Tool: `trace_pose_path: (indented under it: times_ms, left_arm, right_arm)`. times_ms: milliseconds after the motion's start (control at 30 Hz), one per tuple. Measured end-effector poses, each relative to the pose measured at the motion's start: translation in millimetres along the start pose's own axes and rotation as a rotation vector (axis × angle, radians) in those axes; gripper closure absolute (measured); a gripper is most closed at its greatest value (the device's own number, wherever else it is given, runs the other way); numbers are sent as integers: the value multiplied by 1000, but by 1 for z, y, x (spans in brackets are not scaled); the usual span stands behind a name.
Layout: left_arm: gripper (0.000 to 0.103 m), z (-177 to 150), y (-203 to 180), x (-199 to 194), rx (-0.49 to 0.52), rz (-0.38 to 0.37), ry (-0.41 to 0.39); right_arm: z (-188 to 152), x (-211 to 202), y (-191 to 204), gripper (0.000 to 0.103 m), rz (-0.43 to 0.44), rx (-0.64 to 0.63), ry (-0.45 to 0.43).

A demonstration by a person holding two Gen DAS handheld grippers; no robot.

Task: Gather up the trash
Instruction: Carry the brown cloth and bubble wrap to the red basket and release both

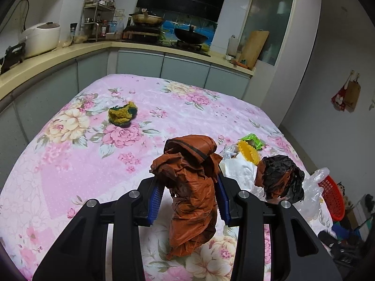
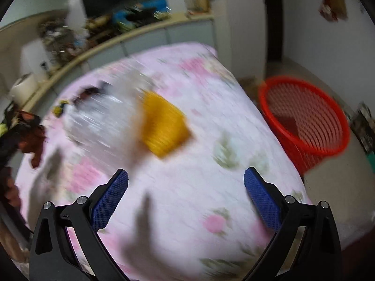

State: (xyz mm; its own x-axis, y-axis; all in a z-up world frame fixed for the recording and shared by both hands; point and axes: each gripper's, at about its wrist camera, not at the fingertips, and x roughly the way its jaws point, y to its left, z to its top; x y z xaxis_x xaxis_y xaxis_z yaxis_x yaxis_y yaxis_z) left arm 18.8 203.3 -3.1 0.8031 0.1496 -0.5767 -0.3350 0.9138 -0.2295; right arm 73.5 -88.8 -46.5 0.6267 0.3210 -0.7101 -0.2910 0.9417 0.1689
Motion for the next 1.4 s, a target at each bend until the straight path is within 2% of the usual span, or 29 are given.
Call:
trace_pose_path:
  times_ms: [167, 300, 433, 500, 600, 833, 1167, 1400]
  left_arm:
    - [64, 0, 1, -2, -9, 5, -9]
    - [64, 0, 4, -3, -13, 6, -14]
    - [64, 0, 5, -3, -15, 7, -15]
    - [64, -1, 4, -2, -13, 6, -10]
    - [64, -2, 3, -2, -6, 6, -7]
    - [64, 0, -1, -10, -1, 1, -23]
    - [62, 14, -23, -36, 44, -18, -97]
    - [61, 26, -46, -45, 89, -46, -135]
  right_arm:
    - [22, 2, 38, 7, 50, -120, -91]
    - [32, 31, 46, 8, 59, -126, -39]
    - [35, 44, 56, 28, 78, -151, -11]
    - [38, 47, 59, 47, 103, -157, 5]
    - [36, 38, 66, 56, 105, -172, -15]
    - [39, -3, 58, 59, 146, -142, -95]
    - [60, -63, 36, 59, 208, -69, -225]
    - [71, -83, 18, 59, 193, -52, -292]
